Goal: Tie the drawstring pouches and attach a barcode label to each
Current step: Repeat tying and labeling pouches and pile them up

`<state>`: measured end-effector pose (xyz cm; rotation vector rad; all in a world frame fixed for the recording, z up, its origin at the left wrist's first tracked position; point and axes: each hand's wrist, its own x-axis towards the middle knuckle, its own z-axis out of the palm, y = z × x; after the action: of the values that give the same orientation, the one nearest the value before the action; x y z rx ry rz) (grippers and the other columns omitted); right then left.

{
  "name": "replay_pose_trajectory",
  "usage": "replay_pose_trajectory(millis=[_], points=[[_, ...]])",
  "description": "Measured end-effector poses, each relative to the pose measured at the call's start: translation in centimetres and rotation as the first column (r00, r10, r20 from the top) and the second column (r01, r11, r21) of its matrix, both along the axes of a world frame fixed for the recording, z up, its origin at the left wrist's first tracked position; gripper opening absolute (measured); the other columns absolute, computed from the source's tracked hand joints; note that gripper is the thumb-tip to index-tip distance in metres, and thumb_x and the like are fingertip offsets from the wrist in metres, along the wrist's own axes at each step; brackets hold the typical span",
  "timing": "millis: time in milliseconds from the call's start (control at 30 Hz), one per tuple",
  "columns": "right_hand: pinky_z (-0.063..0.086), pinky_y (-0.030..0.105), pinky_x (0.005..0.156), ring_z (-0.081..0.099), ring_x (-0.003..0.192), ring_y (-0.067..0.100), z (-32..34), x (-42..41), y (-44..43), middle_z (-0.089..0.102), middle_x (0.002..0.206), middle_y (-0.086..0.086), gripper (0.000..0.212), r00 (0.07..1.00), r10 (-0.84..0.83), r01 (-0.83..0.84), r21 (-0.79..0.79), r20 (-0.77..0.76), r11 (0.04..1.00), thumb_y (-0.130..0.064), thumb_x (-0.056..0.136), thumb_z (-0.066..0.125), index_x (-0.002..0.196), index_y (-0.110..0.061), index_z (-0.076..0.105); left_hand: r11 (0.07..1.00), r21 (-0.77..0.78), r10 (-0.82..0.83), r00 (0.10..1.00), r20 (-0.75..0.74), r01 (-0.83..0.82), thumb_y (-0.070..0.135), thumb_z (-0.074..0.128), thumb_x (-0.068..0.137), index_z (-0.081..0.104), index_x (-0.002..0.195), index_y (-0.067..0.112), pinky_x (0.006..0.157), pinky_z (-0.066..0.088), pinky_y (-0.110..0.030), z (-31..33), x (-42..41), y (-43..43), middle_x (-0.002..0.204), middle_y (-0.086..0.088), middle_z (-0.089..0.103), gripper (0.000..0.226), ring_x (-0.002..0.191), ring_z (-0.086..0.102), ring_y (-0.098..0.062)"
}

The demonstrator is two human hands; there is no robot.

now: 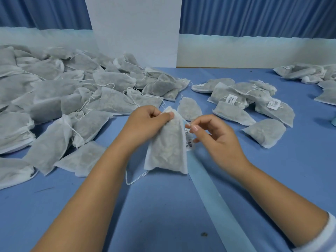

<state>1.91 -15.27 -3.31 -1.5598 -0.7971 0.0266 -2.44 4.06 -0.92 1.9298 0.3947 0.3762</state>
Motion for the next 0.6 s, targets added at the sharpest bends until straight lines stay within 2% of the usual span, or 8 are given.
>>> replay_pose_trajectory(millis=[33,100,167,233,300,467,533,600], points=[[0.054,0.036,0.071,0.064,0.093,0.013,-0.2,0.0,0.1,0.068,0.095,-0.003,0.009,0.999,-0.006,0.008,-0.037,0.043,0.999,-0.014,0.094,0.062,0.090,-0.022,0.064,1.000,-0.013,0.018,1.000,0.011,-0.018,0.039,0.074,0.083,0.054,0.063,0.021,0.058,0.037,-0.028,-0.2,0.1,-0.4,0.045,0.017,0.046,0.034,0.048,0.043,-0.008],[0.052,0.027,0.074,0.062,0.101,0.011,-0.5,-0.1,0.2,0.066,0.099,-0.009,0.009,0.993,-0.009,0.017,-0.064,0.118,0.998,-0.020,0.091,0.063,0.090,-0.028,0.066,0.998,-0.044,0.036,0.999,0.033,-0.035,0.039,0.073,0.084,0.053,0.064,0.020,0.062,0.042,-0.031,-0.3,0.3,-1.1,0.051,0.015,0.049,0.034,0.053,0.046,-0.010],[0.049,0.020,0.080,0.059,0.109,0.011,-0.7,-0.1,0.3,0.061,0.107,-0.012,0.012,0.982,-0.010,0.025,-0.077,0.187,0.997,-0.020,0.089,0.064,0.091,-0.031,0.067,0.996,-0.085,0.043,0.998,0.054,-0.039,0.039,0.072,0.086,0.055,0.069,0.016,0.069,0.051,-0.039,-0.3,0.3,-1.6,0.063,0.004,0.054,0.032,0.064,0.051,-0.016],[0.050,0.026,0.088,0.056,0.117,0.013,-0.9,0.1,0.3,0.056,0.114,-0.012,0.012,0.974,-0.024,0.049,-0.106,0.227,0.993,-0.023,0.088,0.064,0.093,-0.032,0.068,0.987,-0.156,0.041,0.997,0.067,-0.030,0.036,0.070,0.088,0.056,0.073,0.014,0.074,0.054,-0.043,-0.1,0.2,-1.8,0.070,-0.004,0.053,0.029,0.070,0.053,-0.018],[0.051,0.036,0.094,0.052,0.123,0.014,-1.1,0.2,0.2,0.053,0.119,-0.008,0.010,0.969,-0.037,0.071,-0.133,0.243,0.989,-0.024,0.089,0.065,0.095,-0.030,0.070,0.966,-0.257,0.036,0.997,0.066,-0.018,0.033,0.069,0.089,0.056,0.077,0.014,0.074,0.051,-0.040,0.2,0.1,-1.9,0.076,-0.008,0.052,0.026,0.073,0.052,-0.019],[0.054,0.045,0.089,0.049,0.128,0.009,-1.3,0.4,0.1,0.051,0.124,-0.003,0.010,0.973,-0.047,0.085,-0.159,0.227,0.984,-0.017,0.090,0.067,0.096,-0.025,0.072,0.917,-0.398,0.001,1.000,0.022,0.008,0.029,0.069,0.091,0.060,0.093,0.009,0.085,0.057,-0.043,0.2,0.0,-2.1,0.090,-0.015,0.063,0.022,0.084,0.062,-0.025],[0.054,0.043,0.091,0.050,0.125,0.006,-1.2,0.4,0.0,0.052,0.126,-0.002,0.012,0.968,-0.041,0.090,-0.186,0.248,0.978,-0.016,0.090,0.067,0.095,-0.025,0.072,0.897,-0.439,-0.050,0.999,0.002,0.046,0.033,0.076,0.085,0.062,0.102,0.003,0.093,0.057,-0.044,0.3,0.0,-2.1,0.102,-0.020,0.070,0.037,0.094,0.069,-0.030],[0.053,0.042,0.093,0.053,0.120,0.005,-1.1,0.4,-0.1,0.053,0.126,-0.002,0.011,0.964,-0.037,0.094,-0.209,0.263,0.973,-0.014,0.090,0.068,0.095,-0.023,0.073,0.901,-0.426,-0.119,0.992,-0.044,0.089,0.044,0.087,0.063,0.061,0.113,0.001,0.095,0.056,-0.042,0.4,-0.2,-2.1,0.112,-0.017,0.072,0.070,0.103,0.071,-0.030]])
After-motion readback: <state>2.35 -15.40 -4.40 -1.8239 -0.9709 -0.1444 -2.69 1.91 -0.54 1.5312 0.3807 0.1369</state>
